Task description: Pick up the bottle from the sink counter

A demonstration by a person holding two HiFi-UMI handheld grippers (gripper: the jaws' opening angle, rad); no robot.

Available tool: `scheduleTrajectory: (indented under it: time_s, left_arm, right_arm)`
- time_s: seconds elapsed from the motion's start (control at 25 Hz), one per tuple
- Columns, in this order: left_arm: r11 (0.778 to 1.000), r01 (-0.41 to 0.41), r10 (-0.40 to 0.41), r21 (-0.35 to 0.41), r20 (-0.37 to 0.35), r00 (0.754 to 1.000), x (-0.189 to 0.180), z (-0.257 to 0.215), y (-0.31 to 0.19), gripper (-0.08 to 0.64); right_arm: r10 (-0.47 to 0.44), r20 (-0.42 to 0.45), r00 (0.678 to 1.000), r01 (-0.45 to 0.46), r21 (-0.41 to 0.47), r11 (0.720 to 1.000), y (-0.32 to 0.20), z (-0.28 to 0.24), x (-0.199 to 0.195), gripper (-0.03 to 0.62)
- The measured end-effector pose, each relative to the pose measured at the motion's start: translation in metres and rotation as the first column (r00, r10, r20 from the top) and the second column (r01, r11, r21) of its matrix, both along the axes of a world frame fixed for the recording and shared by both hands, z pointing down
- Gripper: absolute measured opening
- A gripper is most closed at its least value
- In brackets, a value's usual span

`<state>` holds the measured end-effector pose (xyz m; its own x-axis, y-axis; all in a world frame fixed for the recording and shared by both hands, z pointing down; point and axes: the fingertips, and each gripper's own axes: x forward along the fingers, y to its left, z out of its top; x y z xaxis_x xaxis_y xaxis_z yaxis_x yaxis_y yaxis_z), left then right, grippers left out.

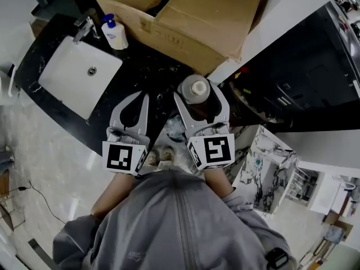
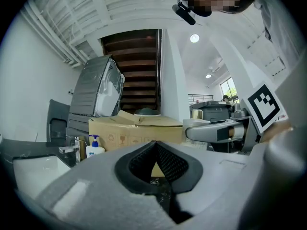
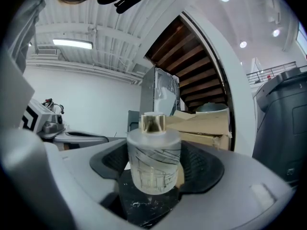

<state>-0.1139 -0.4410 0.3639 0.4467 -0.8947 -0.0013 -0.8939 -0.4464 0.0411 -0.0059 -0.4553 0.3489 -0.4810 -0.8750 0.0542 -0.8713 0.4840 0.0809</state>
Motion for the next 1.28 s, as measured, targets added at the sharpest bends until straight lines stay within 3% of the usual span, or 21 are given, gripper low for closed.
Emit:
scheduleTrajectory:
  time_s: [0.4, 1.28]
  left_arm:
    - [0.999, 0.020, -0.021, 0.035, 0.039, 0.999, -0.009, -0.018, 0.021, -0.002]
    - [0.999, 0.015, -0.017, 0.050, 0.039, 0.999, -0.009, -0.024, 0.028, -0.002]
  right_arm:
    - [-0.002, 0.005, 1.000, 0.002, 0.010, 1.000, 0.026, -0.004, -0.012, 0.322]
    - [0.015, 0.011, 1.000, -0.014, -0.008, 1.000, 0.030, 0.002, -0.010, 0.322]
